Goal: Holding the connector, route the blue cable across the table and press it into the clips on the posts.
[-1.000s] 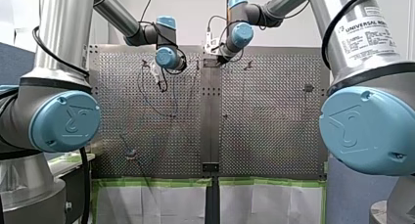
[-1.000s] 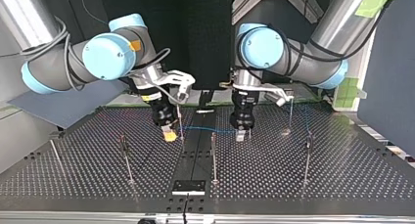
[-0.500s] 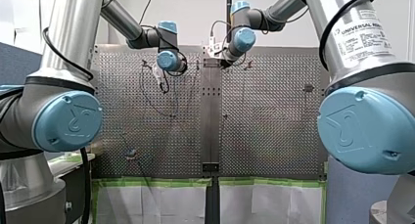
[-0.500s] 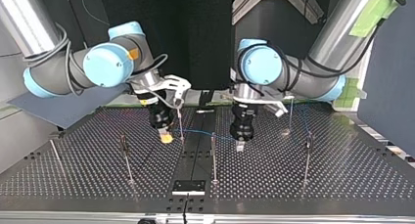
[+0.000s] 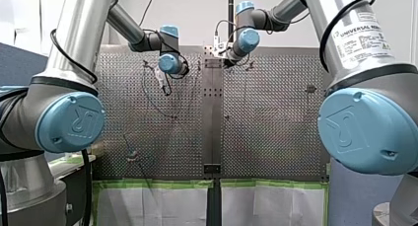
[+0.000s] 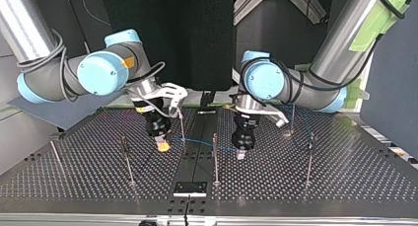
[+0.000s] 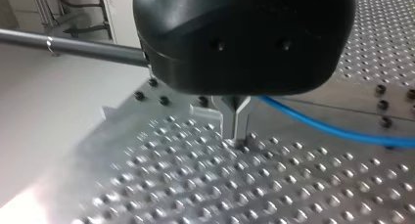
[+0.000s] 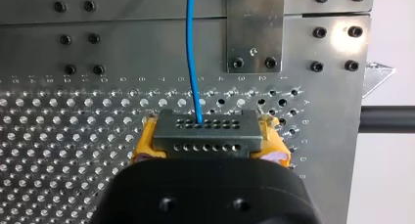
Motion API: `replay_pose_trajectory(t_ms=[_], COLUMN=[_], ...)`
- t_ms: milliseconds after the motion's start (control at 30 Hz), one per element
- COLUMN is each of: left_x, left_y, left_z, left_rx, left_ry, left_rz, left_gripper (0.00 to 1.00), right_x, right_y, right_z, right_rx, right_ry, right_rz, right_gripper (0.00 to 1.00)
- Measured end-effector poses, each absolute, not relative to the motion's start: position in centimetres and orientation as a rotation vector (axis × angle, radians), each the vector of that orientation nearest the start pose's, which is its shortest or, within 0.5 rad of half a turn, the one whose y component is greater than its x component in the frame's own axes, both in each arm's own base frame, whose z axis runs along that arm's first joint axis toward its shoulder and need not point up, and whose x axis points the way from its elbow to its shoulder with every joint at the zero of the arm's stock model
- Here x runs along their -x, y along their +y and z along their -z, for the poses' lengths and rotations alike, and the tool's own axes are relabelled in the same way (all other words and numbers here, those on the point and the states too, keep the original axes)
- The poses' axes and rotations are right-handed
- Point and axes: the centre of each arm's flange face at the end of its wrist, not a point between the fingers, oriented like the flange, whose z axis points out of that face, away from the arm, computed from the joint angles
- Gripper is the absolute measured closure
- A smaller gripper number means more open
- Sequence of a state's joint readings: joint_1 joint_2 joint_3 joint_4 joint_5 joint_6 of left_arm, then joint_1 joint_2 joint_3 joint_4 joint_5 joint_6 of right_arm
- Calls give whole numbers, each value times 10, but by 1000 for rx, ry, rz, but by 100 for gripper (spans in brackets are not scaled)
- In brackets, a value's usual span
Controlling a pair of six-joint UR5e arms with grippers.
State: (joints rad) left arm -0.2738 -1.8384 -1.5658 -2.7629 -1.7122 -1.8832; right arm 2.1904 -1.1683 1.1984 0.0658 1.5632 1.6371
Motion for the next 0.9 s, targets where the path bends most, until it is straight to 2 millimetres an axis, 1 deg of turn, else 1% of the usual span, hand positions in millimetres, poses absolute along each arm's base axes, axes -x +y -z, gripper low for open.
replay_pose_trajectory(t_ms=[133,267,367,467,600,633,667,700,767,800,833,867,900], left_x=[-560,-574,-584,-588,-587,-586,-585,-584,-582,-581,-579,-578,-576], left_y=[-279,-279,-278,-278,-279,-280,-280,-281,-280,-280,-280,-280,-280], left_z=[-376,-371,-370,-372,-371,-371,-370,-370,-368,-368,-367,-367,-366], left_rx=[147,155,160,161,159,159,160,163,171,174,178,179,179], left_ry=[1479,1483,1480,1479,1491,1497,1501,1507,1520,1526,1535,1542,1549], left_rz=[369,359,355,353,349,346,343,339,326,319,308,300,293], left_gripper=[100,100,100,100,100,93,79,79,62,62,49,39,39], right_x=[-482,-480,-479,-477,-474,-473,-473,-472,-471,-471,-470,-469,-467], right_y=[-465,-480,-489,-494,-497,-498,-499,-499,-500,-500,-500,-500,-500], right_z=[-429,-417,-415,-417,-419,-419,-420,-420,-421,-422,-423,-424,-426], right_rx=[-1722,-1722,-1715,-1706,-1700,-1698,-1697,-1697,-1695,-1693,-1690,-1687,-1682], right_ry=[-972,-990,-995,-996,-998,-997,-997,-997,-996,-996,-998,-999,-1001], right_rz=[-1619,-1601,-1597,-1598,-1596,-1596,-1595,-1594,-1593,-1592,-1589,-1588,-1586], right_gripper=[100,100,100,100,100,100,100,100,100,100,100,100,100])
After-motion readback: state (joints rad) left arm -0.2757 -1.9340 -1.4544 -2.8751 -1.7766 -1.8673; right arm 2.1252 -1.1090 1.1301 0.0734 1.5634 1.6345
